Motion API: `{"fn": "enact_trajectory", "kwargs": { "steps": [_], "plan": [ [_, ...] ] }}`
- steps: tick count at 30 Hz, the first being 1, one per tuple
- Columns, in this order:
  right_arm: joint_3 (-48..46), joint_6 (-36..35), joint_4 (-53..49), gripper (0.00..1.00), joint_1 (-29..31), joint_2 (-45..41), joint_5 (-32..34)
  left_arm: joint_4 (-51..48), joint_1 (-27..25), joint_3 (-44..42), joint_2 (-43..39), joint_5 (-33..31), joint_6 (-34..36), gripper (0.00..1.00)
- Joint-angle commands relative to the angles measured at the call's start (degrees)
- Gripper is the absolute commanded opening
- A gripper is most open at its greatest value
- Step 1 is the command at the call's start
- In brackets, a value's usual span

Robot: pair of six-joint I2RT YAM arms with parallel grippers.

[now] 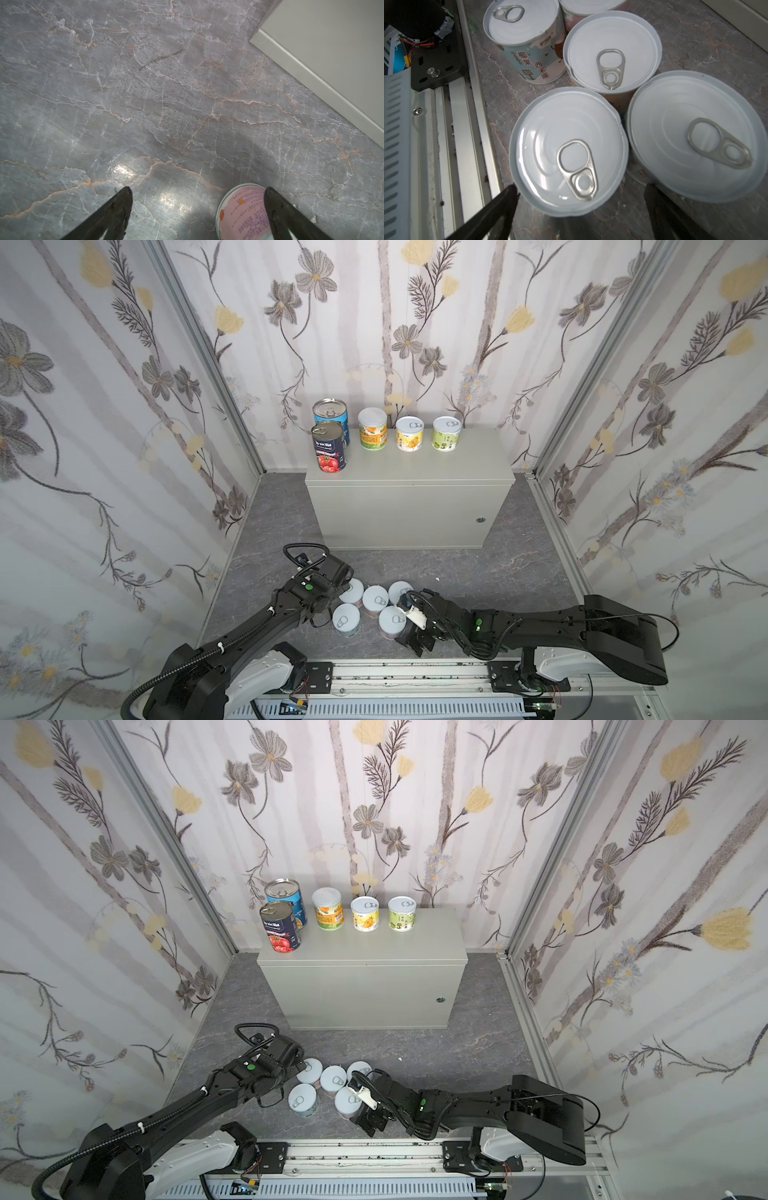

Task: Place and organize the canned foods onto the counter
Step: 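Lower the right gripper onto the nearest white-lidded can in the cluster, then close the right gripper on the pink-labelled can and lift it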

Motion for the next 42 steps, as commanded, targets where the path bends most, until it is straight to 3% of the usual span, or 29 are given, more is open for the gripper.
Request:
{"fn": "enact_trajectory", "kwargs": {
  "steps": [1, 6, 20, 42],
  "plan": [
    [0.6, 1.11, 3.49, 0.95, -0.59, 0.73, 4.24, 0.67, 0.11, 0.4, 0.26, -0.8, -0.04, 1.0],
    [-0.8, -1.37, 6.77, 0.96, -1.62, 0.65, -1.1, 0.82, 0.15, 0.29, 0.85, -0.45, -0.3, 1.0],
    [4.16, -10.64, 8.4, 0.98, -1.96, 8.14, -2.95, 0.67, 0.09, 0.46, 1.45, 0.09, -0.39, 1.0],
    [3.23, -7.51, 16.07, 0.91, -3.96, 13.17, -6.41, 1.4, 0.14, 0.4, 1.49, 1.22, 0.88, 1.0]
  ]
}}
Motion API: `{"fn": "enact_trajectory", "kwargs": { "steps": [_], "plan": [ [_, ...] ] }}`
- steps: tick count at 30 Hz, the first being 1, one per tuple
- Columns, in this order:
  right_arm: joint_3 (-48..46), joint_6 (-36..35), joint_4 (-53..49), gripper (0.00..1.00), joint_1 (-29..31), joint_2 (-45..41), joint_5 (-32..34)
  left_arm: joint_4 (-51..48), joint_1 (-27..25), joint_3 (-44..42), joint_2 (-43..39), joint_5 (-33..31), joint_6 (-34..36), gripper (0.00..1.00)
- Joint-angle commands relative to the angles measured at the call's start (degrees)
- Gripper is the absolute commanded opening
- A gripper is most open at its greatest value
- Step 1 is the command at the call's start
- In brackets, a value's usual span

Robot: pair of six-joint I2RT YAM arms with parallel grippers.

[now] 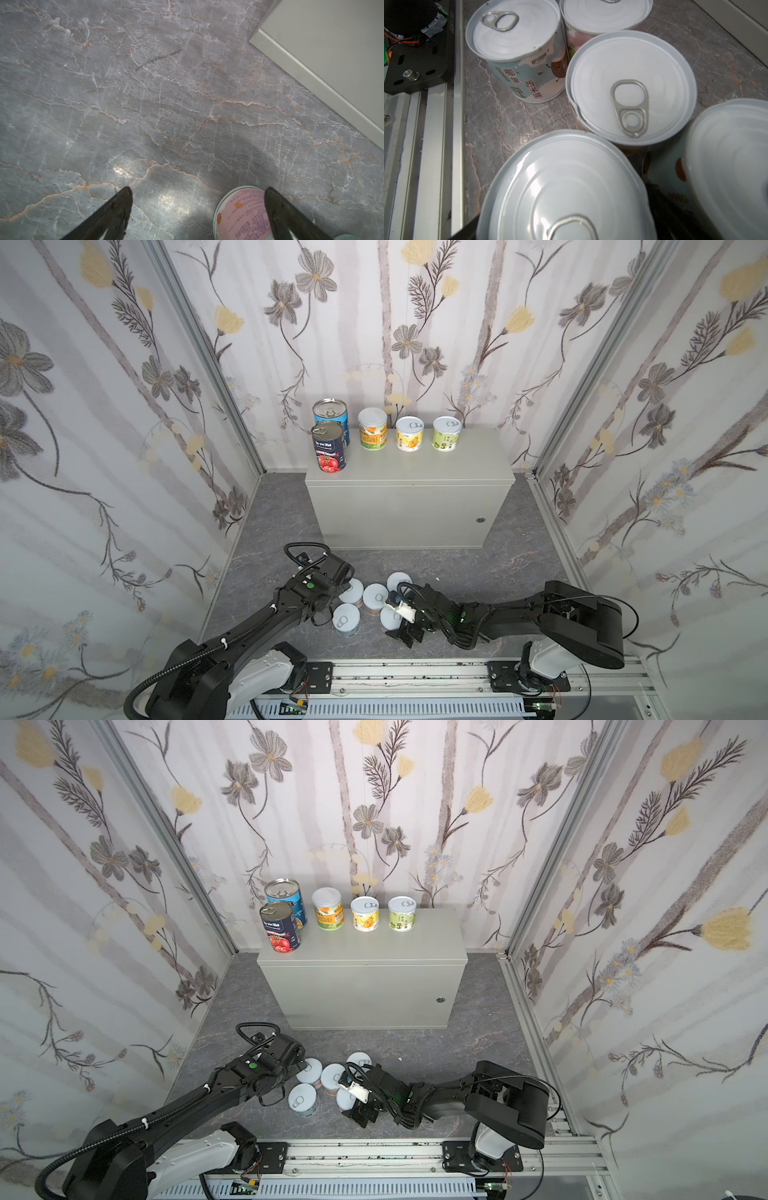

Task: Place and organize the canned foods onto the counter
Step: 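Close the right gripper on the pink-labelled can and lift it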

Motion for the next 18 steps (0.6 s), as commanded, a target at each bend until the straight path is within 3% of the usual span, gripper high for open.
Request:
{"fn": "enact_trajectory", "kwargs": {
  "steps": [1, 11, 18],
  "plan": [
    [0.09, 0.43, 4.69, 0.9, -0.04, 0.83, -0.21, 0.66, 0.0, 0.43, 0.22, 1.83, 2.27, 1.0],
    [-2.5, 1.96, 5.05, 0.66, -0.12, -3.55, 3.97, -4.93, -0.34, 7.25, -1.16, 2.76, 13.9, 1.0],
    [-4.3, 3.24, 1.58, 0.62, -0.13, -10.66, 6.8, -2.3, -1.99, 9.08, -6.09, 4.71, 20.56, 1.0]
  ]
}}
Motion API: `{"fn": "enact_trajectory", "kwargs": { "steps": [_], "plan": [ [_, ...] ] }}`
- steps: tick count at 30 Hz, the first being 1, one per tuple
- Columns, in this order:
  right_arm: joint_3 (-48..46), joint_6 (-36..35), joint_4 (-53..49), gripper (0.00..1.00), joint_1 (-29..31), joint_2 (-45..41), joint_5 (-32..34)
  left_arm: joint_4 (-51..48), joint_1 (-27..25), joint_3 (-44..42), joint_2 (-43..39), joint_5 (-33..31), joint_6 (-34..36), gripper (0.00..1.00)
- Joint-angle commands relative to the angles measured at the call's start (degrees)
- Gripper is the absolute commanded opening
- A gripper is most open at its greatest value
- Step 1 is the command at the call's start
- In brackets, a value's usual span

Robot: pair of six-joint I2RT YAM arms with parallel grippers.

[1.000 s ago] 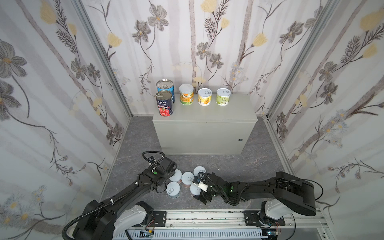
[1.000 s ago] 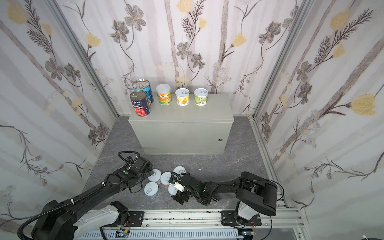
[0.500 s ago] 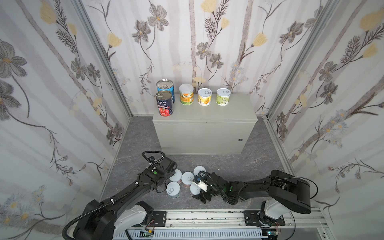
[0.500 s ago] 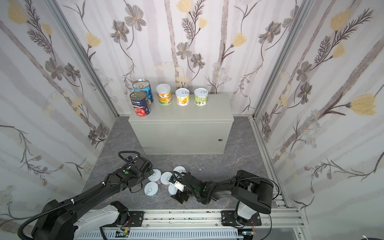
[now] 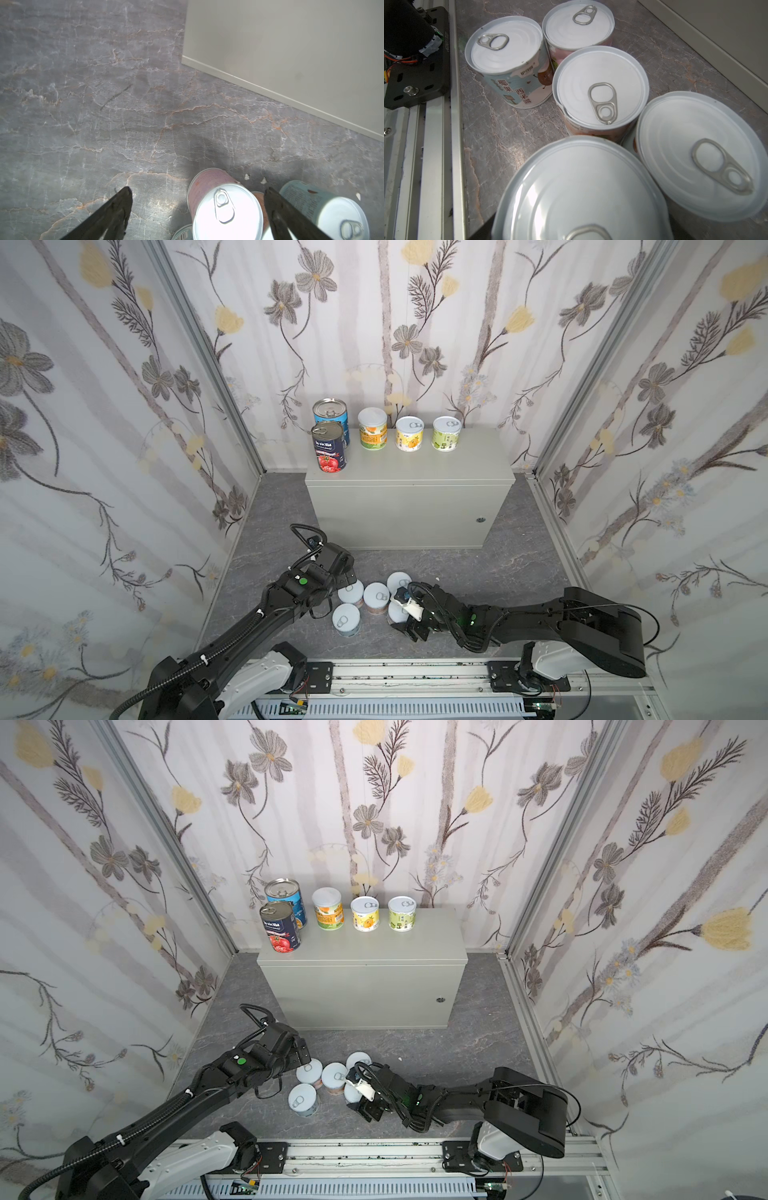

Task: Place and organize the canned foods onto the counter
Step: 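Close the right gripper on the pink-labelled can and lift it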

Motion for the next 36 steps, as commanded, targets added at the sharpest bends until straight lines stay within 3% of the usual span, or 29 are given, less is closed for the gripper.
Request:
{"fn": "enact_trajectory", "kwargs": {
  "steps": [1, 8, 25, 36],
  "plan": [
    [-0.41, 1.12, 0.96, 0.62, -0.03, -3.68, 3.15, 1.72, -0.8, 0.52, -2.04, 0.68, 4.73, 1.0],
    [-2.12, 1.07, -2.5, 0.6, -0.31, -12.02, 5.93, 7.78, -4.42, 0.27, -4.85, 2.07, 8.4, 1.0],
    [-2.32, 1.25, -8.87, 0.58, -4.93, -27.04, 11.19, 18.22, -14.93, 3.31, -1.89, -3.99, 14.13, 1.0],
    [3.5, 3.35, -12.67, 0.56, -11.32, -34.47, 11.22, 33.8, -15.3, 4.39, 0.69, -1.74, 21.43, 1.0]
  ]
}}
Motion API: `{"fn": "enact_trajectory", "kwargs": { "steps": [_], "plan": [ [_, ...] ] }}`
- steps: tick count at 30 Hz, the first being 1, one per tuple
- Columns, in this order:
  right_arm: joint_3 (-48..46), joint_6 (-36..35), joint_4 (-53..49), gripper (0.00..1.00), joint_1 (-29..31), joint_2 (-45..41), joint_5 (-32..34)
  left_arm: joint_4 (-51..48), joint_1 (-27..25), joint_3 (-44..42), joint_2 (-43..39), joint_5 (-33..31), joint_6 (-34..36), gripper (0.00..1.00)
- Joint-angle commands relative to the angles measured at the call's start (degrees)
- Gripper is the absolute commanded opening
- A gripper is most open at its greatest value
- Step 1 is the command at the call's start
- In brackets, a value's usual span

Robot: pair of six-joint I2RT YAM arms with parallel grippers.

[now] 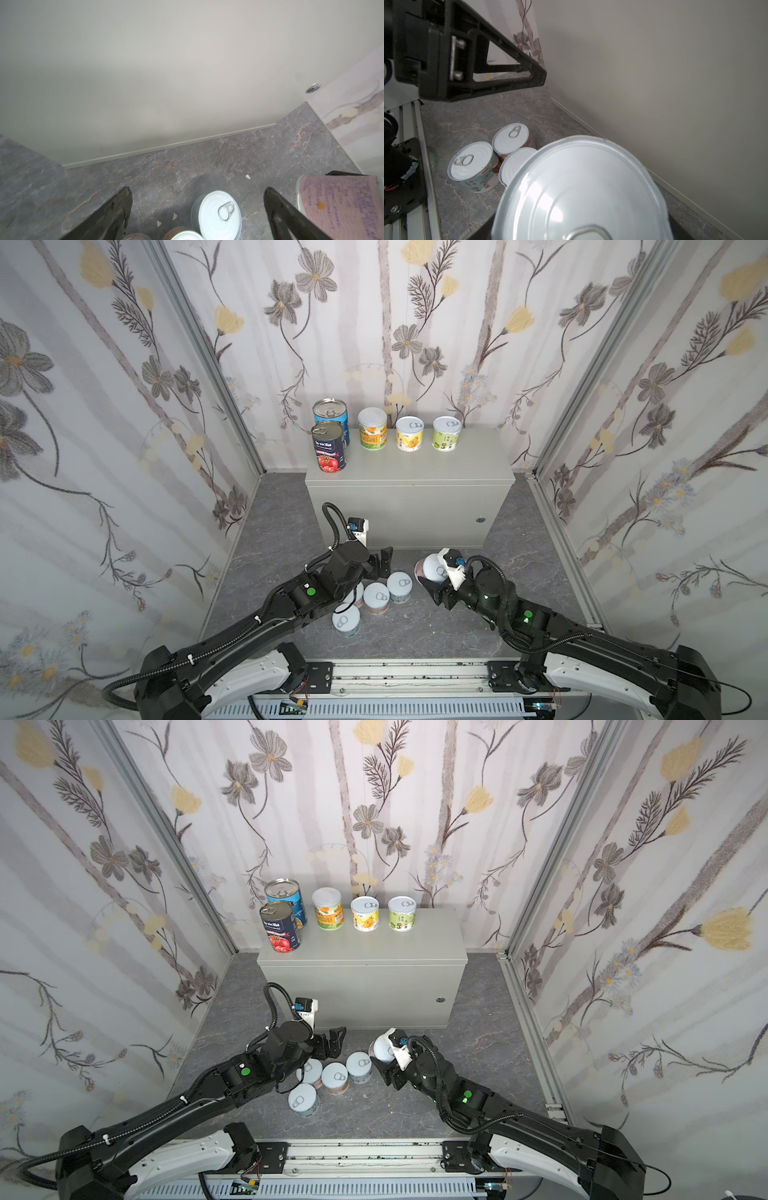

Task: Place and organize the canned foods onto the counter
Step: 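Close the right gripper on the pink-labelled can and lift it, then raise the pink can with the right gripper up to the cabinet top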

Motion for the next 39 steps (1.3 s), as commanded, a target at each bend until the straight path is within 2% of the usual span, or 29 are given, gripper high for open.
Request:
{"fn": "enact_trajectory", "kwargs": {
  "steps": [1, 6, 11, 15, 20, 24, 30, 35, 39],
  "plan": [
    [2.61, 0.0, 1.19, 0.57, -1.7, -1.64, 0.57, 9.53, 0.1, 0.58, 0.74, 1.06, 3.6, 1.0],
    [5.92, -1.54, -0.1, 0.57, -5.76, -3.9, -0.27, 14.17, 0.07, 2.25, 2.56, 0.68, 5.22, 1.0],
    [9.34, -3.08, -1.08, 0.57, -8.64, -5.58, -1.55, 8.37, 0.06, 6.47, 3.24, -3.99, 4.3, 1.0],
    [14.81, -3.79, -3.23, 0.57, -12.95, -5.56, -5.5, 13.3, 0.07, 3.25, 0.3, -5.47, 4.54, 1.0],
    [24.15, -7.67, -7.73, 0.57, -15.7, -2.35, -5.82, 18.6, 0.27, -0.45, -2.68, -9.83, 3.83, 1.0],
    [29.59, -9.83, -7.42, 0.56, -18.65, 0.91, -5.23, 13.72, 0.31, 0.14, -3.77, -15.9, 2.39, 1.0],
    [37.67, -11.29, -8.84, 0.54, -24.55, 5.75, -9.14, 9.52, 0.85, -0.08, -6.11, -18.58, 1.13, 1.0],
    [44.81, -12.59, -13.2, 0.55, -29.42, 10.22, -11.67, 9.65, 0.76, -2.83, -8.98, -21.56, -1.24, 1.0],
    [49.29, -13.44, -14.87, 0.56, -33.77, 13.75, -14.45, 12.06, 0.95, -6.03, -12.18, -21.52, -1.91, 1.0]
  ]
}}
